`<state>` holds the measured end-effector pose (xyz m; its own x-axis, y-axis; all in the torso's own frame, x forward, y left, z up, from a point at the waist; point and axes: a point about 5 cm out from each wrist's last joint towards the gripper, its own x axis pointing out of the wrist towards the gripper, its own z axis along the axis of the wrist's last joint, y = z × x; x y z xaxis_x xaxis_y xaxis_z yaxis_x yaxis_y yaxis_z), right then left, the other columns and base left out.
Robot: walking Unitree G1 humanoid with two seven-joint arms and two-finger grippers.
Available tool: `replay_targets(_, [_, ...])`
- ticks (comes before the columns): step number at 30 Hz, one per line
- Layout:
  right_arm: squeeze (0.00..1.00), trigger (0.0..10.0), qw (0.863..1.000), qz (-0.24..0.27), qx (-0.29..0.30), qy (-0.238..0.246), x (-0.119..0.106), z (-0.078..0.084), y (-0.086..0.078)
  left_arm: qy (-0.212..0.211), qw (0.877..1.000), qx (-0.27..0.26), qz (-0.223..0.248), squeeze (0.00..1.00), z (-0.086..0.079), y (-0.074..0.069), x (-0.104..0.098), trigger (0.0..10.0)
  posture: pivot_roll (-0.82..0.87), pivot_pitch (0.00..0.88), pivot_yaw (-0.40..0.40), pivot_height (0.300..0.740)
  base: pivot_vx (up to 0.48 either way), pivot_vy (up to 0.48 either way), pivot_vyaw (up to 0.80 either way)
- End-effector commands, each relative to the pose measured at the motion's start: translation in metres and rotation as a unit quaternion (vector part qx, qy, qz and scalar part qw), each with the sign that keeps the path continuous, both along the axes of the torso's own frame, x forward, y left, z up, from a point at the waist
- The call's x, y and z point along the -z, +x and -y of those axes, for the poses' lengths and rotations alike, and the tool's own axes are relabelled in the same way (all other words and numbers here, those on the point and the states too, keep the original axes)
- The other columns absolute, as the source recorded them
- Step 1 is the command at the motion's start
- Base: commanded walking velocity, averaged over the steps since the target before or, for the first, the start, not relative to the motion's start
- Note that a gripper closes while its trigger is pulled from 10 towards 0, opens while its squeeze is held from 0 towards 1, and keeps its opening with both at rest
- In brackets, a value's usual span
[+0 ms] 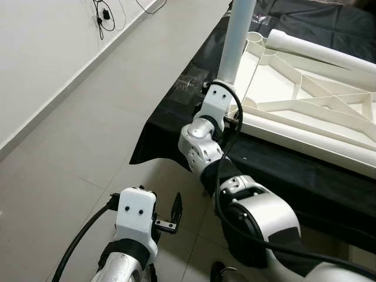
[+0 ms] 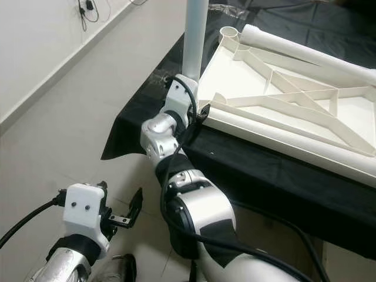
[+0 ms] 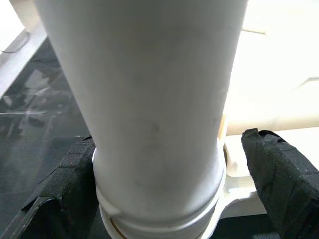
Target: Building children table
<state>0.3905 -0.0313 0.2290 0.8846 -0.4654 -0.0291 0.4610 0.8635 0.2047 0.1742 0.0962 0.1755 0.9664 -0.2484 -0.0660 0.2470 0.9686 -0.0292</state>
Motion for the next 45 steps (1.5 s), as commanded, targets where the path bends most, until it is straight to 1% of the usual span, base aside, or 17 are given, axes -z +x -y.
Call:
replay_targets(1, [0.00, 10.0, 1.000, -0.005, -0.012, 0.006, 0.008, -0.006, -0.003, 0.008, 1.000, -0.001, -0.012, 0.00, -0.002, -0.001, 0.006, 10.0, 0.19, 0.214, -0.019, 0.740, 0.000, 0.000, 0.00])
replay_targets(3, [0.00, 10.0, 1.000, -0.008, -0.020, 0.003, 0.010, -0.007, -0.004, 0.008, 1.000, -0.001, -0.011, 0.00, -0.003, 0.000, 0.006, 10.0, 0.18, 0.212, -0.015, 0.740, 0.000, 0.000, 0.00])
replay_targets(8, [0.00, 10.0, 0.997, -0.019, -0.071, -0.002, 0.025, -0.010, -0.008, 0.009, 1.000, 0.000, -0.005, 0.00, -0.004, 0.005, 0.006, 10.0, 0.18, 0.203, -0.012, 0.740, 0.000, 0.000, 0.00])
replay_targets(12, [0.00, 10.0, 0.997, -0.019, -0.080, -0.001, 0.027, -0.010, -0.009, 0.011, 1.000, 0.000, -0.004, 0.00, -0.004, 0.006, 0.006, 10.0, 0.18, 0.203, -0.012, 0.740, 0.000, 0.000, 0.00])
replay_targets(15, [0.00, 10.0, 0.994, -0.021, -0.111, -0.008, 0.039, -0.011, -0.016, 0.008, 1.000, -0.004, -0.003, 0.00, -0.005, 0.006, 0.006, 10.0, 0.17, 0.195, -0.013, 0.740, 0.000, 0.000, 0.00])
replay_targets(18, [0.00, 10.0, 0.991, -0.023, -0.129, -0.013, 0.045, -0.010, -0.020, 0.008, 1.000, -0.004, -0.002, 0.00, -0.004, 0.007, 0.007, 10.0, 0.17, 0.195, -0.015, 0.740, 0.000, 0.000, 0.00])
replay_targets(28, [0.00, 10.0, 0.985, -0.030, -0.171, -0.016, 0.050, -0.009, -0.030, 0.004, 1.000, -0.005, -0.005, 0.00, -0.003, 0.008, 0.009, 10.0, 0.17, 0.194, -0.016, 0.740, 0.000, 0.000, 0.00])
replay_targets(30, [0.00, 10.0, 0.979, -0.030, -0.199, -0.023, 0.050, -0.008, -0.036, 0.004, 1.000, -0.005, -0.005, 0.00, -0.003, 0.008, 0.009, 10.0, 0.16, 0.195, -0.015, 0.740, 0.000, 0.000, 0.00])
replay_targets(31, [0.00, 10.0, 0.979, -0.030, -0.199, -0.023, 0.050, -0.008, -0.036, 0.004, 1.000, -0.005, -0.005, 0.00, -0.003, 0.008, 0.009, 10.0, 0.16, 0.195, -0.015, 0.740, 0.000, 0.000, 0.00])
replay_targets(34, [0.00, 10.0, 0.969, -0.037, -0.242, -0.037, 0.053, 0.001, -0.047, 0.001, 1.000, -0.008, -0.008, 0.00, -0.005, 0.008, 0.011, 10.0, 0.15, 0.195, -0.020, 0.740, 0.000, 0.000, 0.00])
replay_targets(37, [0.00, 10.0, 0.955, -0.043, -0.290, -0.048, 0.056, 0.011, -0.060, 0.003, 1.000, -0.009, -0.009, 0.00, -0.006, 0.009, 0.012, 10.0, 0.13, 0.186, -0.018, 0.740, 0.000, 0.000, 0.00])
replay_targets(40, [0.00, 10.0, 0.953, -0.046, -0.297, -0.048, 0.057, 0.013, -0.062, 0.003, 1.000, -0.009, -0.009, 0.00, -0.006, 0.010, 0.013, 10.0, 0.13, 0.186, -0.018, 0.740, 0.000, 0.000, 0.00])
replay_targets(41, [0.00, 10.0, 0.948, -0.053, -0.311, -0.049, 0.061, 0.021, -0.069, 0.004, 1.000, -0.011, -0.009, 0.00, -0.007, 0.010, 0.013, 10.0, 0.13, 0.181, -0.018, 0.740, 0.000, 0.000, 0.00])
replay_targets(42, [0.00, 10.0, 0.948, -0.053, -0.311, -0.049, 0.061, 0.021, -0.069, 0.004, 1.000, -0.011, -0.009, 0.00, -0.007, 0.010, 0.013, 10.0, 0.13, 0.181, -0.018, 0.740, 0.000, 0.000, 0.00])
replay_targets(43, [0.00, 10.0, 0.942, -0.054, -0.327, -0.047, 0.064, 0.027, -0.076, 0.005, 1.000, -0.012, -0.010, 0.00, -0.008, 0.010, 0.015, 10.0, 0.12, 0.177, -0.017, 0.740, 0.000, 0.000, 0.00])
replay_targets(44, [0.00, 10.0, 0.942, -0.054, -0.327, -0.047, 0.064, 0.027, -0.076, 0.005, 1.000, -0.012, -0.010, 0.00, -0.008, 0.010, 0.015, 10.0, 0.12, 0.177, -0.017, 0.740, 0.000, 0.000, 0.00])
replay_targets(45, [0.00, 10.0, 0.927, -0.041, -0.369, -0.048, 0.068, 0.033, -0.086, 0.009, 1.000, -0.022, -0.012, 0.00, -0.011, 0.010, 0.017, 10.0, 0.12, 0.159, -0.013, 0.740, 0.000, 0.000, 0.00])
